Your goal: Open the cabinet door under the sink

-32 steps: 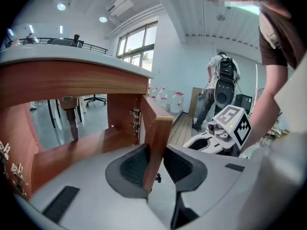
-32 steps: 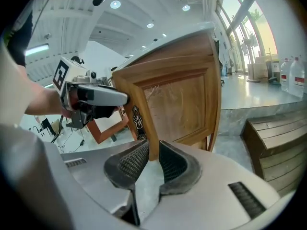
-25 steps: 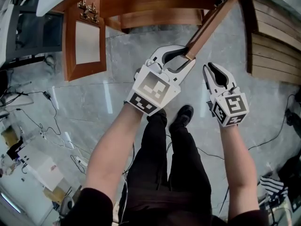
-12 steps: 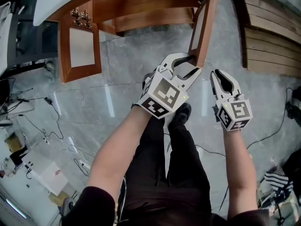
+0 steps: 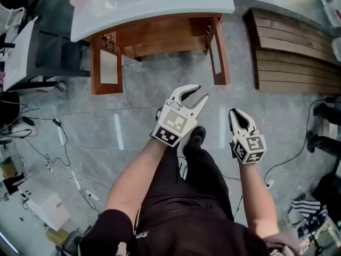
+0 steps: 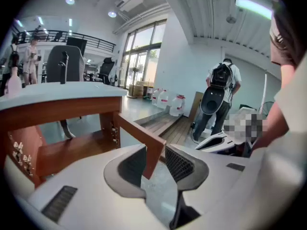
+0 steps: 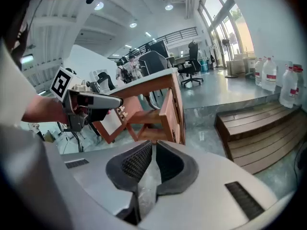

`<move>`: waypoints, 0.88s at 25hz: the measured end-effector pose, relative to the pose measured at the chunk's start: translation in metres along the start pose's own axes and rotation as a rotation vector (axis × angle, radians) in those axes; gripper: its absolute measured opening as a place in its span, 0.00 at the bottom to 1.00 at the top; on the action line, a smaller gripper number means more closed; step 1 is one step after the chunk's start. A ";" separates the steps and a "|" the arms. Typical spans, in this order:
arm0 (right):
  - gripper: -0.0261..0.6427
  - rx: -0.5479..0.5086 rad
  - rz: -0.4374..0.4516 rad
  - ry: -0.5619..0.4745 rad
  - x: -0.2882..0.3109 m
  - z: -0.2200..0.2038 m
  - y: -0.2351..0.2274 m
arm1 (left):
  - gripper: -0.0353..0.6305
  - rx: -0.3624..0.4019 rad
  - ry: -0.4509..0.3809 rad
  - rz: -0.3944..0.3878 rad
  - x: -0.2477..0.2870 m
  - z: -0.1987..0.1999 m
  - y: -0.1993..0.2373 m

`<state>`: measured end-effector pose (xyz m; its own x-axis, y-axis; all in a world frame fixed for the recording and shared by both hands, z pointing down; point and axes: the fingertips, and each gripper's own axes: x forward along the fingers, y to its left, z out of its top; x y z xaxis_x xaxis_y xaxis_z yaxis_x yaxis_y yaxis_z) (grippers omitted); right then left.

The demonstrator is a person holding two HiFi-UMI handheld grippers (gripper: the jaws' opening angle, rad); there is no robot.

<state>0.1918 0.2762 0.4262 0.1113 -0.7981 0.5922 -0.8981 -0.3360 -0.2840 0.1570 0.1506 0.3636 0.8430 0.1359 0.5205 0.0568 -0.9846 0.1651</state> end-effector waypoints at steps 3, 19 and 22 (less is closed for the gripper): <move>0.10 -0.024 0.023 -0.025 -0.032 0.037 0.028 | 0.24 -0.051 -0.047 0.056 -0.053 0.038 -0.003; 0.07 -0.128 0.166 -0.204 -0.107 0.201 0.131 | 0.16 -0.118 -0.119 0.306 -0.247 0.126 -0.020; 0.06 -0.160 0.183 -0.223 -0.109 0.219 0.154 | 0.16 -0.129 -0.145 0.352 -0.277 0.130 -0.007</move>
<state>0.1350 0.2021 0.1523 0.0160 -0.9337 0.3576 -0.9652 -0.1078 -0.2382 -0.0073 0.1054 0.1100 0.8663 -0.2330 0.4419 -0.3083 -0.9453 0.1062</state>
